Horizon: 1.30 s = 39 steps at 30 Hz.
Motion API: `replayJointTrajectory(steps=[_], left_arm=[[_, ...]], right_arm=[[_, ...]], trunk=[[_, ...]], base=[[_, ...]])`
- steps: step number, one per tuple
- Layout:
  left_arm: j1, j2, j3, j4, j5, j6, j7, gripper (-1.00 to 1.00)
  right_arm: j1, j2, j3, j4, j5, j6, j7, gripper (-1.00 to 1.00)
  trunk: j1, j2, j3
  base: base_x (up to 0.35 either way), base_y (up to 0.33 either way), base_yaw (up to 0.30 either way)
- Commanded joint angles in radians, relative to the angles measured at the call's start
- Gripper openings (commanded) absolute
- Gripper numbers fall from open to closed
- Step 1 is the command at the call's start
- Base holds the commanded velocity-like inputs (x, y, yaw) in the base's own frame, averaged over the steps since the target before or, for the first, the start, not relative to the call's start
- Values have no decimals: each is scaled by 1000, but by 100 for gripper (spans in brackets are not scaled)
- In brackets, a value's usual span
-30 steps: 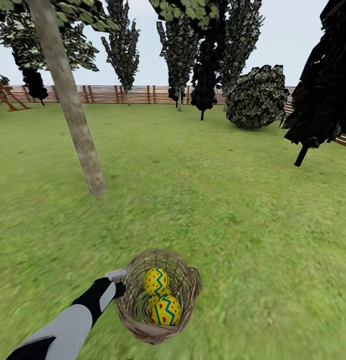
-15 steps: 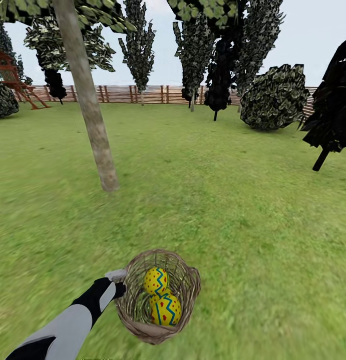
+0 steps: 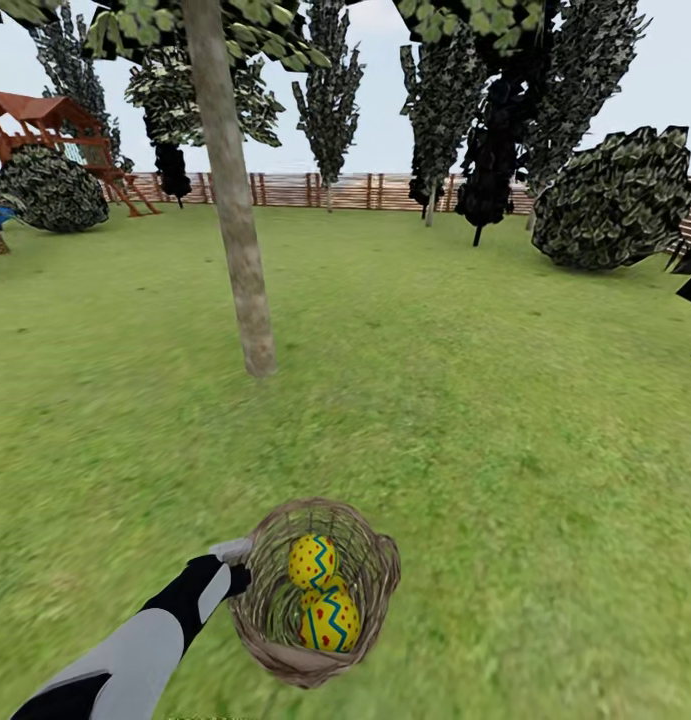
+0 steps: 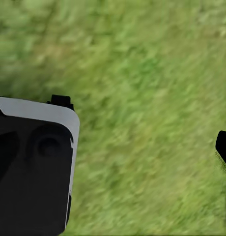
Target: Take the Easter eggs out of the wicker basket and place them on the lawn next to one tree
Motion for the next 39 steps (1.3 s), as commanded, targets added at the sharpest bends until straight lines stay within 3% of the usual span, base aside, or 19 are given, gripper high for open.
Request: replayJointTrajectory(steps=[1,39], left_arm=[[-1,0,3,-2,6,5,3,-100],[-1,1,3,-3,7,4,3,-100]], right_arm=[[-1,0,2,1,5,-3,-5,100],[-1,-8,2,-2,7,-2,4,100]], trunk=[[1,-2,-1],[1,-2,33]], base=[[0,0,244],[0,0,246]])
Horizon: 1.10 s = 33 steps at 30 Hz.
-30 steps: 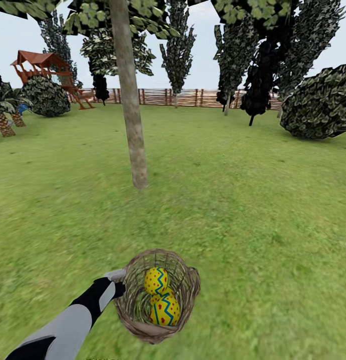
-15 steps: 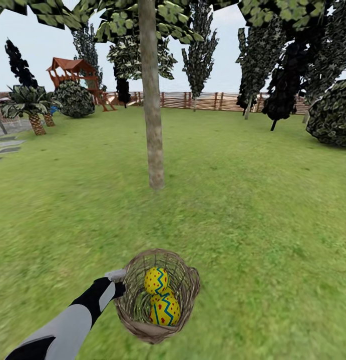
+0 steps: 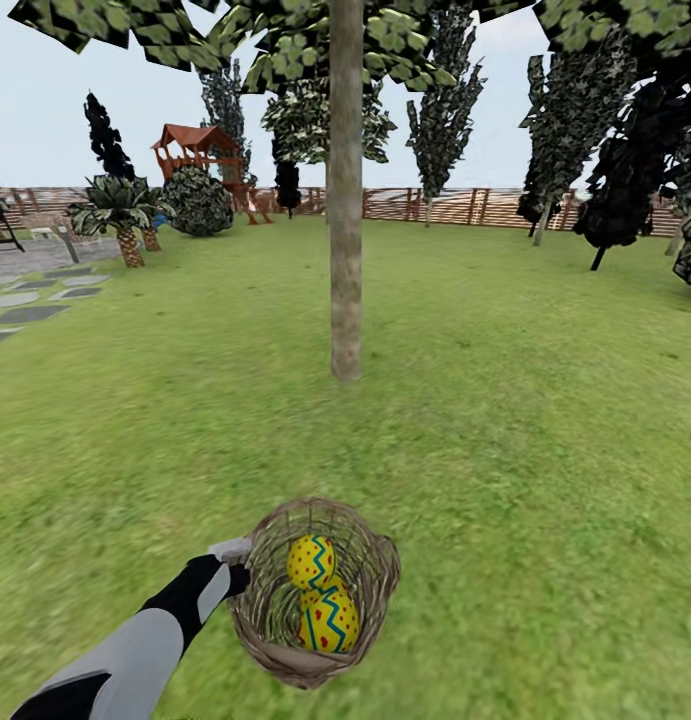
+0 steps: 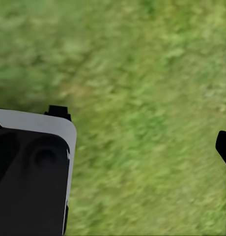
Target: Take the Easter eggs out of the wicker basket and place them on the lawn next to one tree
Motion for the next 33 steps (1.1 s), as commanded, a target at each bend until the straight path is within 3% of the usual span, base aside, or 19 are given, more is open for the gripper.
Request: replayJointTrajectory(steps=[1,6,8,13,15,22,25,28,30,33], left_arm=[[-1,0,5,-3,9,4,2,-100],[-1,5,5,-4,9,3,2,-100],[-1,5,7,-4,10,3,2,-100],[-1,6,14,-4,11,3,2,-100],[-1,6,20,-4,11,0,2,-100],[-1,6,21,-4,11,-2,2,-100],[-1,6,23,-3,11,-2,2,-100],[-1,6,24,-3,12,-1,3,-100],[-1,6,62,-3,12,1,3,-100],[-1,5,71,-3,12,3,3,-100]], right_arm=[[-1,-2,2,1,6,-2,-3,100],[-2,-1,-10,-18,3,-1,-4,100],[-7,4,-11,-81,6,13,-9,100],[-103,-3,-10,-119,5,135,-11,100],[-122,-3,-12,-119,4,149,-11,100],[-120,-2,-12,-102,2,137,0,100],[-104,-2,-11,-80,2,25,0,100],[-102,-2,-10,-40,2,-14,0,100],[-102,-2,-10,-38,2,-16,0,100],[-102,-3,-10,-38,2,-16,0,100]], trunk=[[1,-2,-2],[1,-2,-2],[1,-2,-2],[1,-2,-2],[1,-2,-2],[1,-2,-2],[1,-2,-2],[1,-2,-2],[1,-2,-2],[1,-2,-2]], base=[[0,0,16],[0,0,1],[0,0,0],[243,0,0],[318,0,0],[320,39,0],[320,76,0],[321,86,0],[320,93,0],[320,100,0]])
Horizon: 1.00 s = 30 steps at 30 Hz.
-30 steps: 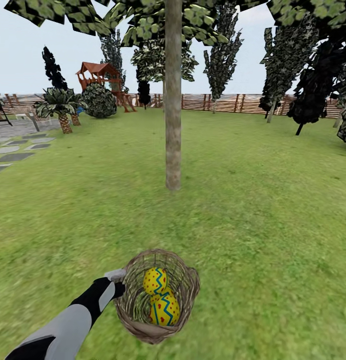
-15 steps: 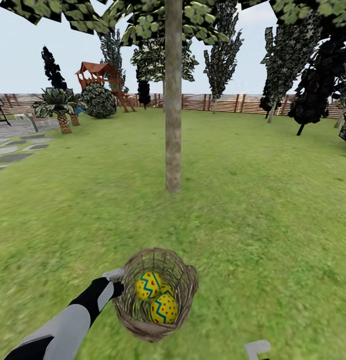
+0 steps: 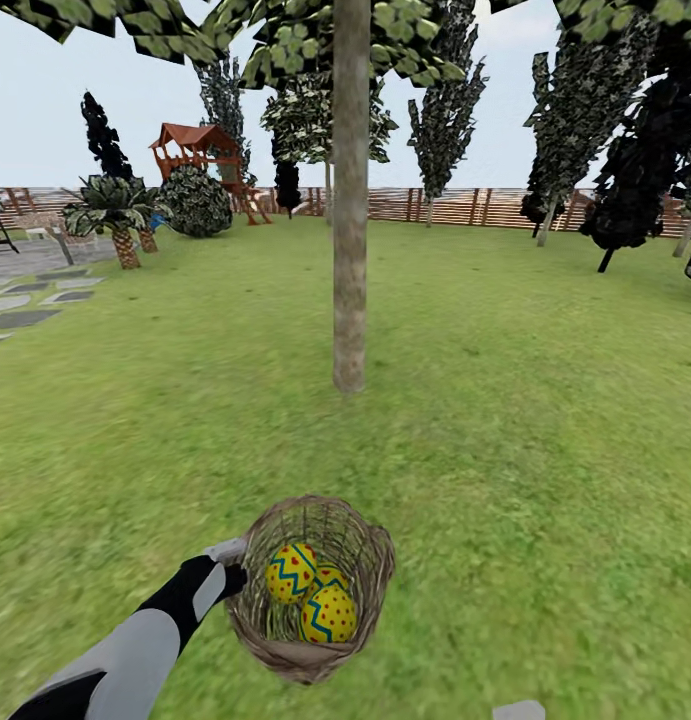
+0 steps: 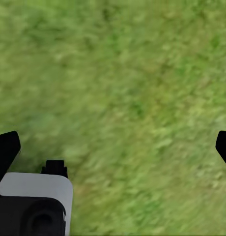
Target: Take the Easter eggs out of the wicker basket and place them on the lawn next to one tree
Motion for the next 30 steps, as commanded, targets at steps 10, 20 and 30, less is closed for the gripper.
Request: replayJointTrajectory(steps=[10,20,30], left_arm=[[-1,-10,4,-3,39,16,5,-100],[-1,-16,4,-5,40,27,6,-100],[-1,-19,4,-5,40,65,6,-100]], right_arm=[[-1,0,1,1,6,-2,-4,100],[-1,2,1,6,6,-2,-4,100],[108,4,4,56,14,-1,-4,100]], trunk=[[1,-2,-2],[1,-2,-2],[1,-2,-2]], base=[[320,102,0],[324,47,0],[327,0,0]])
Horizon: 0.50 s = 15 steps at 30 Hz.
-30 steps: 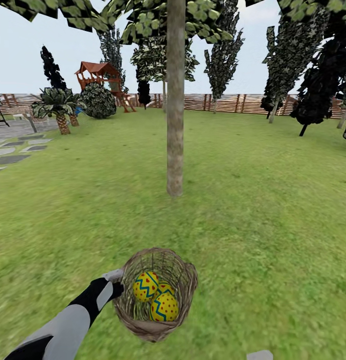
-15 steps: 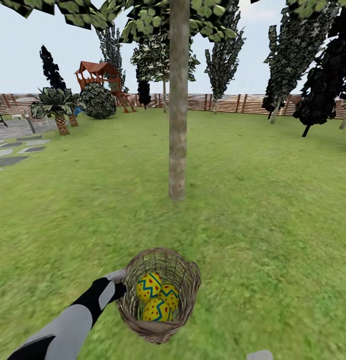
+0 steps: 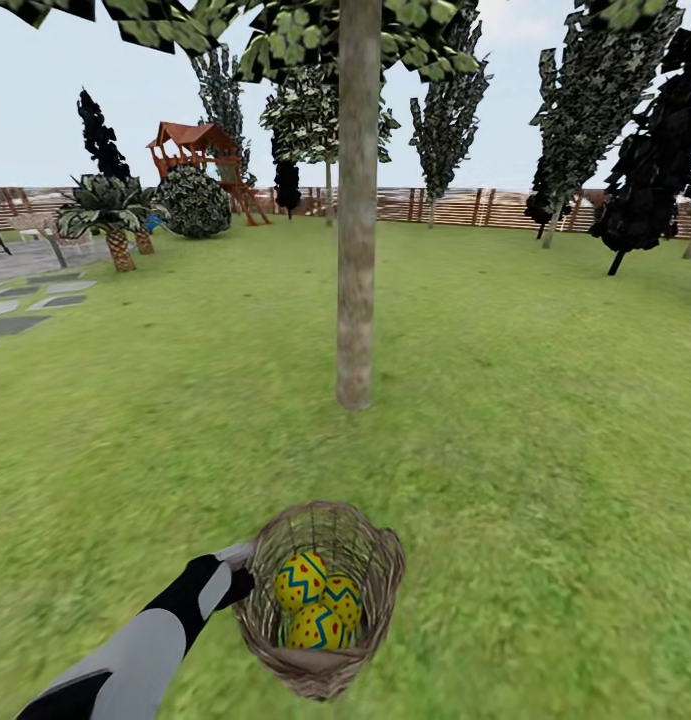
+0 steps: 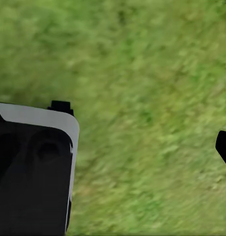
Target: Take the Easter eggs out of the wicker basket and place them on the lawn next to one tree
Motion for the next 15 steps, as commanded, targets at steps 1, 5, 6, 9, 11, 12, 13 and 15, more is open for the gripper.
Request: replayJointTrajectory(steps=[1,5,6,9,11,12,13,15], left_arm=[[-1,-2,4,-3,11,5,5,-100],[-1,-6,4,-4,11,10,5,-100],[-1,-6,4,-4,11,11,6,-100],[-1,-6,4,-4,11,12,6,-100],[-1,-6,4,-4,11,12,6,-100],[-1,-6,4,-3,11,12,7,-100],[0,-6,4,-3,11,12,6,-100],[-1,-7,4,-4,11,12,6,-100]], right_arm=[[-1,0,1,3,6,-4,-4,100],[-1,0,1,2,6,-4,-4,100],[-1,0,1,2,6,-4,-4,100],[-1,0,1,1,6,-2,-5,100],[-1,-2,1,3,3,4,-5,100],[-1,-4,1,3,2,1,-5,100],[-1,-5,1,3,0,-2,-5,100],[-1,-3,1,3,1,-5,-5,100]], trunk=[[1,-2,-2],[1,-2,-2],[1,-2,-2],[1,-2,-2],[1,-2,-2],[1,-2,-2],[1,-2,-2],[1,-2,-2]], base=[[327,0,0],[327,0,0],[327,0,0],[327,0,0],[327,0,0],[327,0,0],[327,0,0],[327,0,0]])
